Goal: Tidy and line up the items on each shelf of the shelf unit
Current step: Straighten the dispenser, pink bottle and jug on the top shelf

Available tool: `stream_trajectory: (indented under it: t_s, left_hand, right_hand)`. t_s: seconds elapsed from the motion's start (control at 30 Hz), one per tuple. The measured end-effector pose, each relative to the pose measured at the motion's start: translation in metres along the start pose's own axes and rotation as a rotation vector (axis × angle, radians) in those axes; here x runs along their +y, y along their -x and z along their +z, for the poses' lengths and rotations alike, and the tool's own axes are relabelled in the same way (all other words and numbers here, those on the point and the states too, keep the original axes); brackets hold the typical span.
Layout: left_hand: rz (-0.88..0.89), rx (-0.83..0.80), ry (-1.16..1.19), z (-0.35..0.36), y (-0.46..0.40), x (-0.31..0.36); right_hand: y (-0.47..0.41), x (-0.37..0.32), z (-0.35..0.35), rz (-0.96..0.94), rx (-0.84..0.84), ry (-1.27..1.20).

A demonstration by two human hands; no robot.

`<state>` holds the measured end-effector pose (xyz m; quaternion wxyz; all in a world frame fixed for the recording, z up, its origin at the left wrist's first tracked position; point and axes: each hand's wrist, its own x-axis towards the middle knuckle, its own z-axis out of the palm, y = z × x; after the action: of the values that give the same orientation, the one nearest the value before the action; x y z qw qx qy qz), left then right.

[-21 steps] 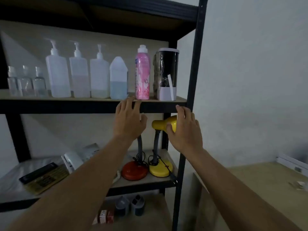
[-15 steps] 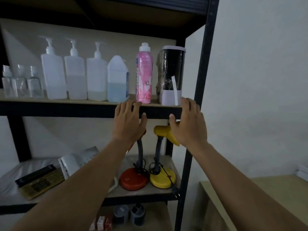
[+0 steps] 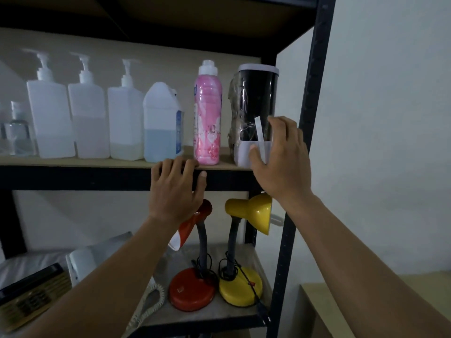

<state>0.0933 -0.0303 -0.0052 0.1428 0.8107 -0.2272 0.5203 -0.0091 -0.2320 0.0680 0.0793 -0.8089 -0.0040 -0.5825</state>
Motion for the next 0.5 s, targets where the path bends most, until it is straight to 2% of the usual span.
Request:
stream_trajectory:
  t_s: [0.13,0.23,0.5]
  left_hand:
    - [0.021,0.05,-0.015,0.004,-0.005,-0.003]
    - [0.025,0.067,-0.019,0.008,-0.008,-0.004]
    - [0.032,0.122,-0.038,0.016,-0.011,-0.005]
  right_hand:
    - [-0.05,0.003,-0.004,0.0,0.088,0.006]
    - [-0.09,0.001,-0.009,0.004,0.075,0.007]
    - [-0.143,0.01,-0.009,0.071,-0.262,-0.099]
